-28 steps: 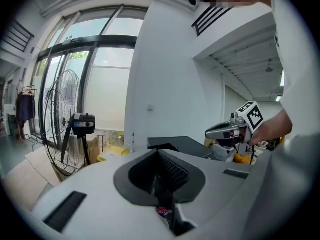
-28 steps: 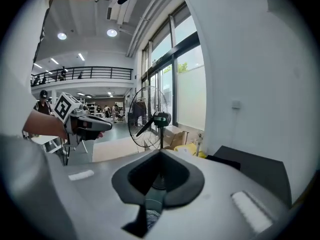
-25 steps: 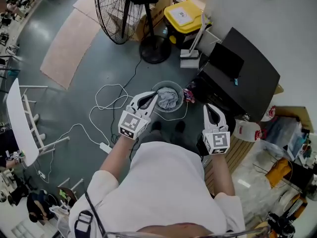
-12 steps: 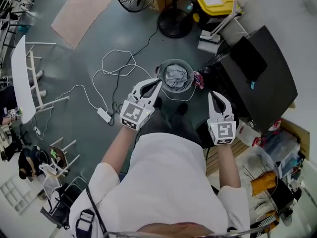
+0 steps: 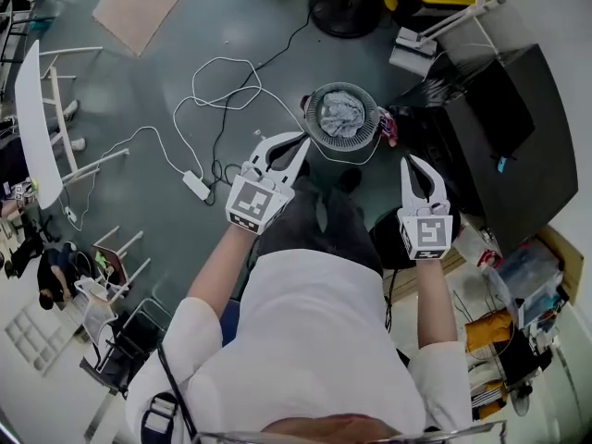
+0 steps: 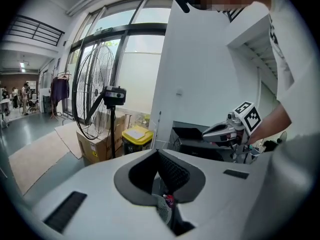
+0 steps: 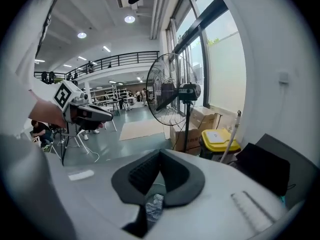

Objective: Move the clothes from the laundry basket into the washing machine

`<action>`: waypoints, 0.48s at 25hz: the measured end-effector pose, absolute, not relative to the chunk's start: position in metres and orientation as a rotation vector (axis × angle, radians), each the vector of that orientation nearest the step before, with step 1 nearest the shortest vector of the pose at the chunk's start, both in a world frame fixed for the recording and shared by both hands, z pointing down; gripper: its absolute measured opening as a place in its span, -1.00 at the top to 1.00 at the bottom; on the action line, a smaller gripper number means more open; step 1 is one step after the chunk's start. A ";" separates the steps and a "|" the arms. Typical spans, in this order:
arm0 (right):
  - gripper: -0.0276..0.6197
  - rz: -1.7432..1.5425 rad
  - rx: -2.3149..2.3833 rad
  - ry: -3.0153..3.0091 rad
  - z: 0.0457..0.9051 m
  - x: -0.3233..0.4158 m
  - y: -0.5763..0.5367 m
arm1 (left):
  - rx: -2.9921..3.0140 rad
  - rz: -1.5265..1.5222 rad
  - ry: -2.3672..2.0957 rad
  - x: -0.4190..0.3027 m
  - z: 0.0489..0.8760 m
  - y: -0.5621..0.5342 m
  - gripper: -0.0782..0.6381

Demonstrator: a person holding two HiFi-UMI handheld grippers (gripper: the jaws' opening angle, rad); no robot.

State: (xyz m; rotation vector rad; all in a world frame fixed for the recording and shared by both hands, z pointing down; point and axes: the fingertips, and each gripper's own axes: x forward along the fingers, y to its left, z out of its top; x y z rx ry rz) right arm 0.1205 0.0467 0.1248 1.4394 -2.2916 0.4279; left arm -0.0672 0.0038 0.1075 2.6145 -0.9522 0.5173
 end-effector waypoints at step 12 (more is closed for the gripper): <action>0.88 0.483 1.322 -2.267 0.239 0.080 0.020 | 2.597 0.572 -0.901 -0.093 0.225 -0.019 0.77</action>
